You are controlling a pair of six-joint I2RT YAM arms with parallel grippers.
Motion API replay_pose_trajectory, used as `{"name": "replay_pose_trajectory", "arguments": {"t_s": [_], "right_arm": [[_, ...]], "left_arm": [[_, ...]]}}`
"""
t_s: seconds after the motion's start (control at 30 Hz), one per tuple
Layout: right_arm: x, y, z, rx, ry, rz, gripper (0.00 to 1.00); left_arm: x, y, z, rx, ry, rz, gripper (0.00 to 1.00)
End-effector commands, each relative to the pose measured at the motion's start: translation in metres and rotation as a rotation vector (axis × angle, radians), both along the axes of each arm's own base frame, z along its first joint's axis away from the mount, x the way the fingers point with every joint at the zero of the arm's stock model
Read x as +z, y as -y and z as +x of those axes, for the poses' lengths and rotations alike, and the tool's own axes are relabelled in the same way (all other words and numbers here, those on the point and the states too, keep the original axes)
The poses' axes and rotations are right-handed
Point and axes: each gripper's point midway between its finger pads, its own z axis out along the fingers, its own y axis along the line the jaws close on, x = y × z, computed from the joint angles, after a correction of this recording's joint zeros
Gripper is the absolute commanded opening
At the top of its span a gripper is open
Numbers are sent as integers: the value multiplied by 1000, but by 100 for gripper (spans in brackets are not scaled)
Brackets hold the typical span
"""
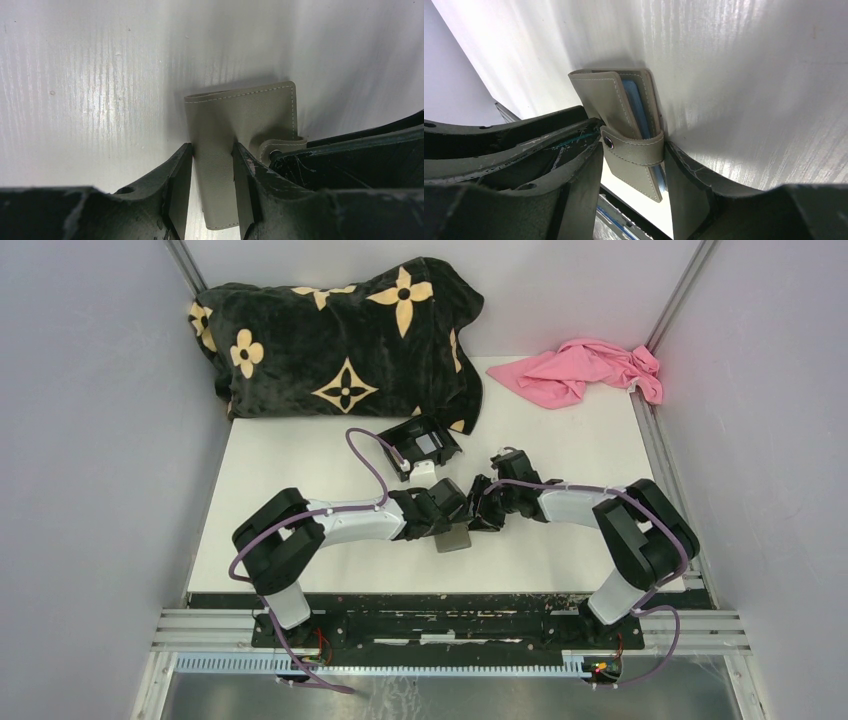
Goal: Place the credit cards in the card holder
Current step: Close the card holder at the center of the board.
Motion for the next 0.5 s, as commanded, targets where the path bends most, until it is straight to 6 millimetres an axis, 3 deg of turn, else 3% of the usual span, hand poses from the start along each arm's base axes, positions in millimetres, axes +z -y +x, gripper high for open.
{"name": "replay_pose_trajectory", "arguments": {"t_s": [0.0, 0.47], "right_arm": [[12, -8, 14, -79, 41, 58, 55], [14, 16, 24, -203, 39, 18, 61]], "left_arm": [[-32, -12, -17, -63, -68, 77, 43], [-33, -13, -18, -62, -63, 68, 43]]}}
